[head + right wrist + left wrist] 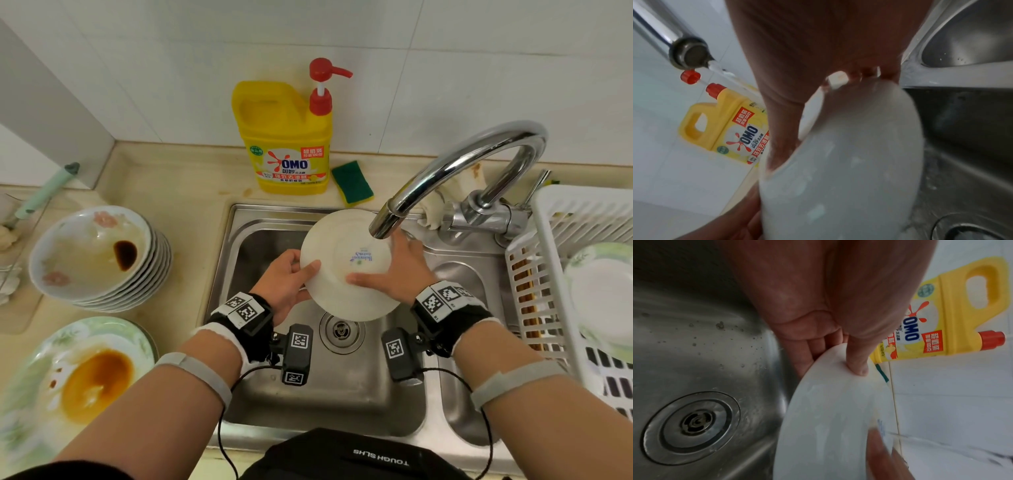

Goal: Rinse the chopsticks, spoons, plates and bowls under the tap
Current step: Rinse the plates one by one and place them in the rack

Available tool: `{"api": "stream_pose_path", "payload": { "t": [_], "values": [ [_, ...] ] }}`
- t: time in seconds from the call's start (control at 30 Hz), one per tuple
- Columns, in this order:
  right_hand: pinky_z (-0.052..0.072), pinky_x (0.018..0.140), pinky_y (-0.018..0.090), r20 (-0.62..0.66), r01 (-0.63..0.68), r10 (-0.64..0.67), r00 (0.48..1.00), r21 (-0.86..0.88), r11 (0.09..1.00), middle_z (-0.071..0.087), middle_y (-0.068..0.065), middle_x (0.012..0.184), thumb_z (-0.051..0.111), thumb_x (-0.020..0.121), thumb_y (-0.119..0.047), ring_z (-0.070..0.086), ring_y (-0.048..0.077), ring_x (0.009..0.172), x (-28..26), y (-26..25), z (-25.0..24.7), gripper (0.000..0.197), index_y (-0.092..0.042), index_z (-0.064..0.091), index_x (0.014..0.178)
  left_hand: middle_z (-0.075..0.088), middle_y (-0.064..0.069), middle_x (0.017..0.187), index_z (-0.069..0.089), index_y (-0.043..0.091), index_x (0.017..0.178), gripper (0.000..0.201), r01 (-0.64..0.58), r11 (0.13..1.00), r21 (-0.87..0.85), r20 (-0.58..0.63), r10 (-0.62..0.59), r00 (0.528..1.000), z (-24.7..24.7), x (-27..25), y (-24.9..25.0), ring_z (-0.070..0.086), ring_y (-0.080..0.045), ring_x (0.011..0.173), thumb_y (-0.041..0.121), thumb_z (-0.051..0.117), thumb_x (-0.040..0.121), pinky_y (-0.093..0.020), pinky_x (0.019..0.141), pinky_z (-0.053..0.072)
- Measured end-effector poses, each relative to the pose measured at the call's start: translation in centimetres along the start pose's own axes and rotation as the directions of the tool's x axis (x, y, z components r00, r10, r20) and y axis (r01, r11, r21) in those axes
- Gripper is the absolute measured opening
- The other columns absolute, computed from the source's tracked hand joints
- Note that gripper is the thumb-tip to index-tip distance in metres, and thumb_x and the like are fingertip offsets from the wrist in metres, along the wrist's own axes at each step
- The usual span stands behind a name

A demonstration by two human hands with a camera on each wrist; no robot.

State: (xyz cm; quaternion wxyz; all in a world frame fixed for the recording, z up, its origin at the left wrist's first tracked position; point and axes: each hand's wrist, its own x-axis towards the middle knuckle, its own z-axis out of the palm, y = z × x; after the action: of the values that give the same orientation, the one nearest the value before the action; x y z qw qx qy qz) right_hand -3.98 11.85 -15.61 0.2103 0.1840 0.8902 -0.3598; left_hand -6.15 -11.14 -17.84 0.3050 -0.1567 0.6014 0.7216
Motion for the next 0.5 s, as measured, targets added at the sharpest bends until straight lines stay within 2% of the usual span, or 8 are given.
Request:
{"api": "stream_pose_path", "payload": {
  "t": [0.13, 0.23, 0.33, 0.43, 0.5],
  "values": [
    [0.033, 0.115, 0.054, -0.115, -0.096, 0.1, 0.988, 0.043, 0.994, 0.018, 0.012, 0.155, 0.082, 0.055, -0.077, 0.023, 0.037, 0.146, -0.1, -1.2, 0.7, 0.136, -0.036, 0.003, 0.158, 0.07, -0.016, 0.118, 0.051, 0.004, 0.121, 0.027, -0.005, 1.0, 0.004, 0.05, 0.004, 0.999, 0.5, -0.3, -0.2, 0.069, -0.03, 0.11, 0.015, 0.064, 0.099, -0.042, 0.083, 0.061],
    [0.036, 0.112, 0.053, -0.203, -0.135, 0.158, 0.966, 0.123, 0.983, 0.025, 0.013, 0.152, 0.076, 0.058, -0.082, 0.03, 0.038, 0.142, -0.1, -1.6, 1.0, 0.126, -0.033, 0.013, 0.155, 0.072, -0.014, 0.115, 0.051, 0.004, 0.119, 0.026, -0.014, 1.0, 0.025, 0.067, 0.012, 0.998, 0.5, -0.4, 0.0, 0.069, -0.029, 0.109, 0.015, 0.064, 0.098, -0.043, 0.084, 0.061],
    [0.04, 0.111, 0.05, -0.202, -0.164, 0.21, 0.956, 0.224, 0.961, 0.031, 0.013, 0.149, 0.071, 0.07, -0.079, 0.04, 0.037, 0.136, 0.4, -1.4, 0.4, 0.107, -0.03, 0.024, 0.152, 0.072, -0.015, 0.116, 0.052, 0.004, 0.118, 0.026, -0.016, 0.998, 0.056, 0.078, 0.011, 0.997, 0.5, -0.5, 0.2, 0.07, -0.029, 0.109, 0.015, 0.065, 0.098, -0.046, 0.087, 0.061],
    [0.038, 0.109, 0.044, -0.194, -0.085, 0.131, 0.972, 0.227, 0.97, 0.04, 0.012, 0.152, 0.062, 0.091, -0.059, 0.044, 0.033, 0.136, 0.7, -0.9, -0.8, 0.074, -0.025, 0.034, 0.151, 0.072, -0.013, 0.115, 0.053, 0.003, 0.119, 0.026, -0.007, 0.999, 0.036, 0.051, 0.005, 0.999, 0.2, -0.3, 0.2, 0.07, -0.028, 0.107, 0.016, 0.064, 0.099, -0.04, 0.081, 0.062],
    [0.033, 0.115, 0.044, -0.146, -0.025, 0.05, 0.988, 0.168, 0.985, 0.04, 0.009, 0.157, 0.055, 0.098, -0.052, 0.039, 0.029, 0.143, 0.9, -0.3, -1.1, 0.067, -0.022, 0.036, 0.154, 0.072, -0.012, 0.115, 0.055, 0.003, 0.122, 0.027, -0.01, 1.0, 0.01, 0.008, 0.01, 1.0, -0.3, -0.1, 0.3, 0.069, -0.028, 0.107, 0.016, 0.063, 0.1, -0.036, 0.078, 0.061]
  ]
}}
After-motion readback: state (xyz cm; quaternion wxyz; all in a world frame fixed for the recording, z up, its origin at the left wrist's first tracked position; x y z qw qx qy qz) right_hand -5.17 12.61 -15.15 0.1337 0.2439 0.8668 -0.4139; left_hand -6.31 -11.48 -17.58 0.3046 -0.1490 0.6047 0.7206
